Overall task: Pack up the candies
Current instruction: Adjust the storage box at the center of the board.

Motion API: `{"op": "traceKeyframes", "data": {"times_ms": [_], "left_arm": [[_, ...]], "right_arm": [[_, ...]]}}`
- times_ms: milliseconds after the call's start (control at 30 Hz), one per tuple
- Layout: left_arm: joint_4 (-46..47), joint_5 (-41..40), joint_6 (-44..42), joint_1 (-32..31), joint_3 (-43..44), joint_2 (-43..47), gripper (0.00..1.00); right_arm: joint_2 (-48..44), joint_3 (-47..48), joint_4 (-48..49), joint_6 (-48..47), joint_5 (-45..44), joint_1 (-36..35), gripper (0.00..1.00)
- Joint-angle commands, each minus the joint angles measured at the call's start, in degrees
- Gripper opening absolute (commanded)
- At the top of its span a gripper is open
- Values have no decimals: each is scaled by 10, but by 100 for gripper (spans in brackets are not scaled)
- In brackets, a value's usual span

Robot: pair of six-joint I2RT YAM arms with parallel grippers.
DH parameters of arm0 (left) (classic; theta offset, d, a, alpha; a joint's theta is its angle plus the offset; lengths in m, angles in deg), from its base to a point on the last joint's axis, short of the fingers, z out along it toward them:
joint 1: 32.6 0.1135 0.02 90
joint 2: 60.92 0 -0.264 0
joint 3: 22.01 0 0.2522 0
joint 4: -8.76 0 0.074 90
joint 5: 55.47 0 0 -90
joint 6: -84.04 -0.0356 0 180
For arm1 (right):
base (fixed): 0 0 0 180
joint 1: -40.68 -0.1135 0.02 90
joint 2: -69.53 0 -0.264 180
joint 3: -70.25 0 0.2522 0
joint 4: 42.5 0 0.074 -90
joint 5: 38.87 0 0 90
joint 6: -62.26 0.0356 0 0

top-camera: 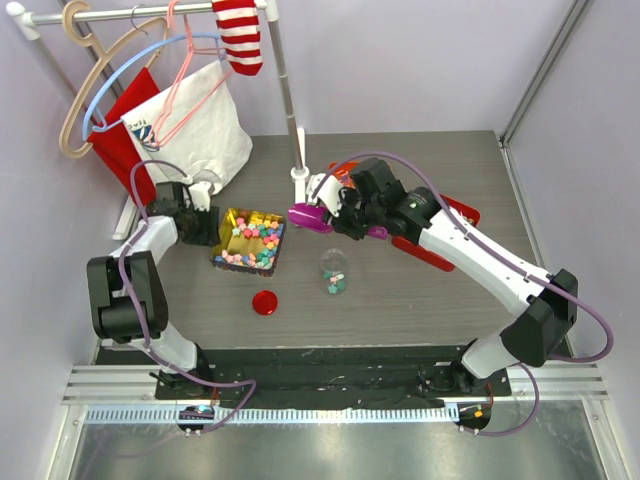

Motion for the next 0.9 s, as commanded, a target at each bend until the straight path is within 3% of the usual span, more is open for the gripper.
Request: {"op": "traceKeyframes", "data": {"times_ms": [0,233,633,767,867], "left_arm": [[38,-31,7,-12,2,-7,49],[57,-78,1,-43,-3,-15,47],[52,-85,1,-62,6,-45,19],[37,-80,2,-67,15,-54,0],[23,-63,7,-66,26,-59,0]], "right_arm": [[-4,12,28,4,-8,-6,1],[2,11,29,3,-12,-14,1],[18,36,11,-10,-37,-39,1],[23,46,4,-16,-48,-47,1],[24,53,2,-16,-52,-51,1]]}}
